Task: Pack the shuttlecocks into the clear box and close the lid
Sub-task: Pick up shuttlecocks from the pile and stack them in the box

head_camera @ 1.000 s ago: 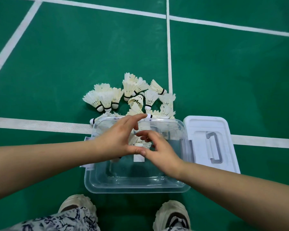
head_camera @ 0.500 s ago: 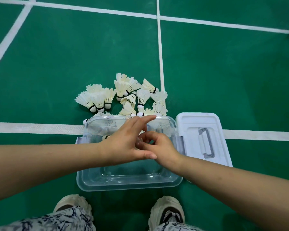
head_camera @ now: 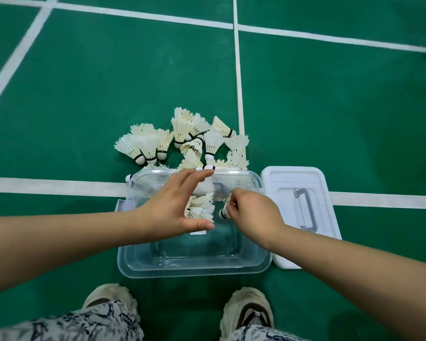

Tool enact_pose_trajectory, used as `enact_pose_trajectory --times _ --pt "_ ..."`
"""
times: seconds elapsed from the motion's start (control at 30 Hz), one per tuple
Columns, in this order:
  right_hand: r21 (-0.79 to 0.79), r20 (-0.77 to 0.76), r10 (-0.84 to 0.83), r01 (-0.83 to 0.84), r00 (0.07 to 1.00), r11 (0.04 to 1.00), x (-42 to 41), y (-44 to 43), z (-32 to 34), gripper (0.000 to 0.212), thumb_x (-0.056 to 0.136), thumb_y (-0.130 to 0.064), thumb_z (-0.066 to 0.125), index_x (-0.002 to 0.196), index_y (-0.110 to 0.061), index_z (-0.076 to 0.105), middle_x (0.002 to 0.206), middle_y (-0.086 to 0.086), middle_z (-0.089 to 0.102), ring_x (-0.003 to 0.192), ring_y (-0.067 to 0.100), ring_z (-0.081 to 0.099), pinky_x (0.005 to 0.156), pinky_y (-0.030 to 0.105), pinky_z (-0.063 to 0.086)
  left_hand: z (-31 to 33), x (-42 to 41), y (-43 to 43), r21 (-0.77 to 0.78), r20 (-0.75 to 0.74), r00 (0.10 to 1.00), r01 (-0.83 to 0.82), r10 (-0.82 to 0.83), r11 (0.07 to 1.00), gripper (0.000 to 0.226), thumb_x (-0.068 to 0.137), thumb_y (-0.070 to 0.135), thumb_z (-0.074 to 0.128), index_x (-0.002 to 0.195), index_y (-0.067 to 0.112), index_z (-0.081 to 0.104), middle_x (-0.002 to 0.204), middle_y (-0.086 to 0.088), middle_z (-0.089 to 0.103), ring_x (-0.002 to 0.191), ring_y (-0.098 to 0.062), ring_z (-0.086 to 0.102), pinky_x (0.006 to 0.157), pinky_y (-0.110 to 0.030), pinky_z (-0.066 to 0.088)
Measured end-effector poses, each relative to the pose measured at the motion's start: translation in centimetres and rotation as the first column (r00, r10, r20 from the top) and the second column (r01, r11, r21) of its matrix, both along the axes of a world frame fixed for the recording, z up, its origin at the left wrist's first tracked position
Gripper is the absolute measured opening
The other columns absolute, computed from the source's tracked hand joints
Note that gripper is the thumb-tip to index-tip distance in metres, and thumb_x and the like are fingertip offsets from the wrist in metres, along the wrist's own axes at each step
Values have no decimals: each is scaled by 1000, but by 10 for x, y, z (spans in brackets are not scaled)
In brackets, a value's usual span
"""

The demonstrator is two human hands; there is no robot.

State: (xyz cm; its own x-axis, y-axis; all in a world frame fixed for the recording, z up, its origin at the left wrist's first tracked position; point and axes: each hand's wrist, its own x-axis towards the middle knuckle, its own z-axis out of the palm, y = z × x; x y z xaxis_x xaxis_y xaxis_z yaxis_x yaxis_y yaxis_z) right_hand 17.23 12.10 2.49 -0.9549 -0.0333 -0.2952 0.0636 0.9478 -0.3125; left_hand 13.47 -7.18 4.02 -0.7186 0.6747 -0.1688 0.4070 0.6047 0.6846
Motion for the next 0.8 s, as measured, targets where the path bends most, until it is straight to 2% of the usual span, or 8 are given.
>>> enact_pose_trajectory --times 0.1,0.17,0.27,0.4,0.5,0.57,0.7,0.8 --pt "96 56 103 -108 993 990 -9 -3 -10 28 84 -7 46 110 -14 52 97 9 67 83 31 61 59 30 36 0 -2 -4 -17 0 1000 -12 12 1000 99 58 78 46 141 37 11 138 3 30 118 2 23 102 -22 21" --pt "128 81 137 -147 987 981 -15 -4 -17 35 81 -2 46 114 -13 52 100 11 67 87 31 62 61 30 37 -1 -4 -8 -15 0 1000 -20 20 1000 100 58 79 46 142 37 11 138 3 30 118 2 23 102 -22 21" --pt "99 128 95 -108 987 989 -22 -4 -23 34 81 1 43 111 -10 54 101 14 65 88 32 61 65 30 39 -4 -6 -14 -23 16 999 -34 34 999 100 57 80 46 141 39 10 137 4 30 120 1 25 103 -24 22" --pt "74 183 49 -63 982 995 -28 -9 -27 28 83 2 41 104 -7 56 98 15 65 75 28 49 63 28 37 -8 -8 -18 -13 31 998 -46 47 999 99 56 82 46 139 41 9 136 3 31 125 -7 29 103 -25 23" --pt "34 231 -29 22 973 999 -32 -10 -32 24 84 1 42 101 -7 57 100 15 65 77 27 49 65 26 36 -7 -9 -19 -13 26 998 -52 52 999 102 56 79 48 141 36 12 137 1 32 126 -10 30 102 -24 23" --pt "7 276 -97 99 956 995 -32 -11 -38 24 85 -1 42 102 -6 58 102 15 65 87 30 55 68 27 38 -5 -10 -20 -9 30 998 -54 54 998 103 55 78 48 142 35 13 136 1 33 124 -6 28 102 -24 22" --pt "-27 385 -229 259 894 966 -29 -14 -42 30 86 0 41 113 -4 54 114 18 61 107 33 55 93 36 43 -4 -10 -24 -16 36 998 -54 54 998 101 57 72 52 142 34 13 137 2 32 119 1 24 101 -22 22" --pt "-57 446 -326 390 833 919 -31 -13 -55 34 87 2 42 117 -6 56 116 18 62 101 31 58 91 37 46 -4 -9 -28 -19 29 998 -54 55 998 102 58 72 53 143 33 13 138 3 31 118 1 24 101 -22 22"
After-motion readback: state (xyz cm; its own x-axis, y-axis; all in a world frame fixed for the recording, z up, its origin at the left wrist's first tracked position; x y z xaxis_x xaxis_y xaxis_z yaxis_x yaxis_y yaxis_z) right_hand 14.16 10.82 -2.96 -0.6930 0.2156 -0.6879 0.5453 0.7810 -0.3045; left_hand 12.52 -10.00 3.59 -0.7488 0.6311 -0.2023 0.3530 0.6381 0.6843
